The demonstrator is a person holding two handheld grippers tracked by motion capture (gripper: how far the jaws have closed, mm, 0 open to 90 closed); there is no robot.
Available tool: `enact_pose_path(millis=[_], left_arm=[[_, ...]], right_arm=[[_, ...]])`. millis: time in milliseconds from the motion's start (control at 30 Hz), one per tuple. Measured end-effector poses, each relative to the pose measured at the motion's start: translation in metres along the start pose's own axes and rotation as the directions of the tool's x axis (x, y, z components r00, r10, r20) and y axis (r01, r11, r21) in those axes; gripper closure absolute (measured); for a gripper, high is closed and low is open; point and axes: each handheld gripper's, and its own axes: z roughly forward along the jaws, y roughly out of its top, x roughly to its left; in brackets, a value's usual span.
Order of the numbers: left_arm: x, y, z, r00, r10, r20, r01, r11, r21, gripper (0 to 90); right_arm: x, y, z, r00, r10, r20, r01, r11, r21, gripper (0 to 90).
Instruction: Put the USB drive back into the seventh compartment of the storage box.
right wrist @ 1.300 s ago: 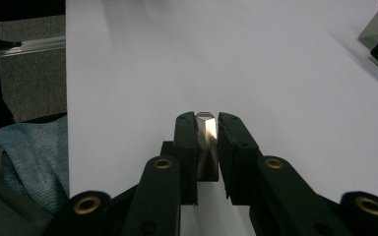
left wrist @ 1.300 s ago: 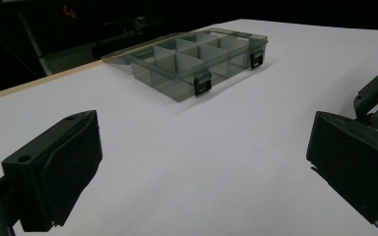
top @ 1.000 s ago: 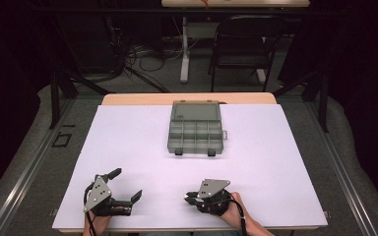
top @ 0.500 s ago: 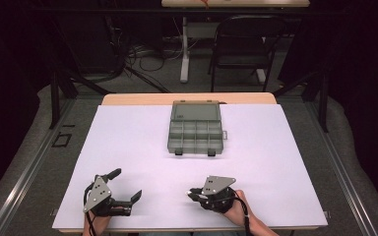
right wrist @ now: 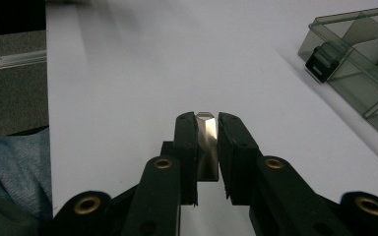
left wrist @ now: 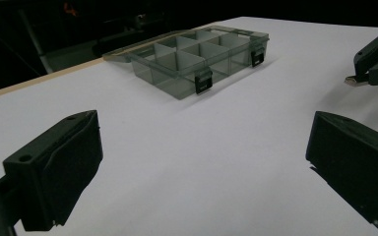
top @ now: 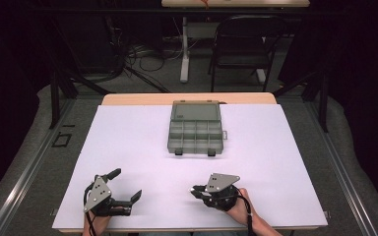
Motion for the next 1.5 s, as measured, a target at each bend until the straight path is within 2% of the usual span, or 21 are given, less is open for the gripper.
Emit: enact_pose_path(millis=[600,1500], left_arm=[[0.0,0.0,0.0,1.0,0.002,-0.005,-0.002,1.0,0.003,0.7],[-0.001,0.0,0.0,1.0,0.002,-0.007,-0.002,1.0,0.0,0.7]], right_arm=[[-0.011,0.001,-0.013,0.9989,0.014,0.046,-0.013,1.0,-0.022,79.1],[-0.023,0.0,-0.024,0.9947,0.024,0.1,-0.02,0.999,-0.039,79.2]])
